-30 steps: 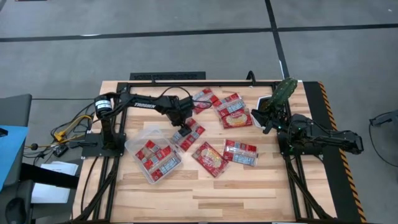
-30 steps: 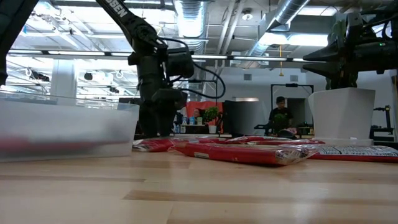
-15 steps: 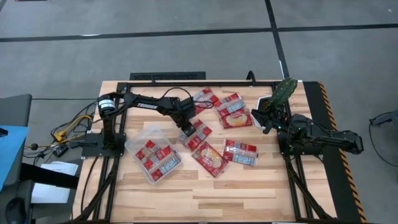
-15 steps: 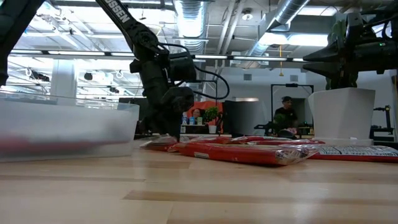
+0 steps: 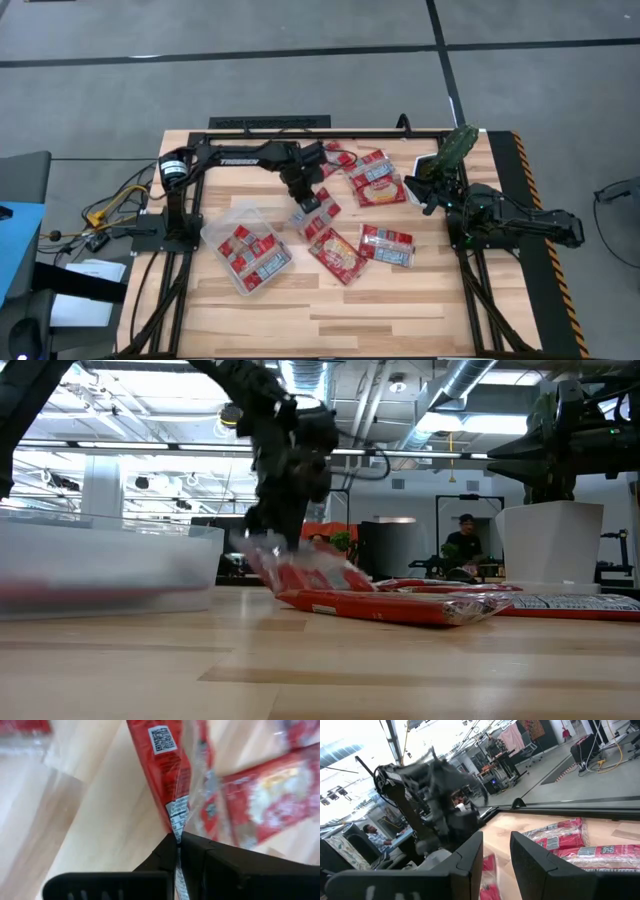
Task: Sort popcorn bags into baskets
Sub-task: Put the red popcorn bag into the transparent bin
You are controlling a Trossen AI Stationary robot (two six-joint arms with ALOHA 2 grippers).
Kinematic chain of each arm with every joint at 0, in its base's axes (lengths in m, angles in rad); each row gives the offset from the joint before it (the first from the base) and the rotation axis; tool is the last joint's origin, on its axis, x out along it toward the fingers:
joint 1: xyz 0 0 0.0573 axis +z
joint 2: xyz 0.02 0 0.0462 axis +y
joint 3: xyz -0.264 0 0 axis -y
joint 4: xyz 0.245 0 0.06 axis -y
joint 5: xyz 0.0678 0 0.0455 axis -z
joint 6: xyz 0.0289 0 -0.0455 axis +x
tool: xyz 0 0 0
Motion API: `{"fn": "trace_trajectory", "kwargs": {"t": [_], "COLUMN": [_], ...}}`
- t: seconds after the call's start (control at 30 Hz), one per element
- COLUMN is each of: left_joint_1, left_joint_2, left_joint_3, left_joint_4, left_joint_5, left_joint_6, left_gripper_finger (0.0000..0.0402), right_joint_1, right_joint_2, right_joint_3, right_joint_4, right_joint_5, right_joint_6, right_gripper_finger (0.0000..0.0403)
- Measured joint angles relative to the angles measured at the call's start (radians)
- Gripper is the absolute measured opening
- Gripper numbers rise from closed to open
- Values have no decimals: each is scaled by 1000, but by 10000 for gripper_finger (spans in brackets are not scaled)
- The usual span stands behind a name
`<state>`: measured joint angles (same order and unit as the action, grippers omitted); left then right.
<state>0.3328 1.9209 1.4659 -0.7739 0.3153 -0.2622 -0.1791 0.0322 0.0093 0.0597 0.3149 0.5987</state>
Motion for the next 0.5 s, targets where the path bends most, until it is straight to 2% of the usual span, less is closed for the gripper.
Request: {"fn": "trace_trajectory", "kwargs": {"t": [0.1, 0.23, 0.37, 0.5], "left_joint_1": [-2, -15, -21, -33], "left_joint_2": [-2, -48, -149, -293], "left_joint_3": [107, 198, 187, 104], "left_joint_4": [-124, -305, -410, -456], "left_joint_5": [20, -1, -12, -47], "left_joint_6": [27, 93, 80, 12], "left_gripper_finger": [0, 0, 0, 0], "right_joint_1": [0, 0, 0, 0], "right_joint_2": [0, 0, 0, 0], "right_joint_3": [0, 0, 0, 0], "right_joint_4": [0, 0, 0, 0], "right_joint_5": [0, 0, 0, 0], "right_joint_6": [0, -2, -3, -5], "right_gripper_finger": [123, 123, 123, 123]}}
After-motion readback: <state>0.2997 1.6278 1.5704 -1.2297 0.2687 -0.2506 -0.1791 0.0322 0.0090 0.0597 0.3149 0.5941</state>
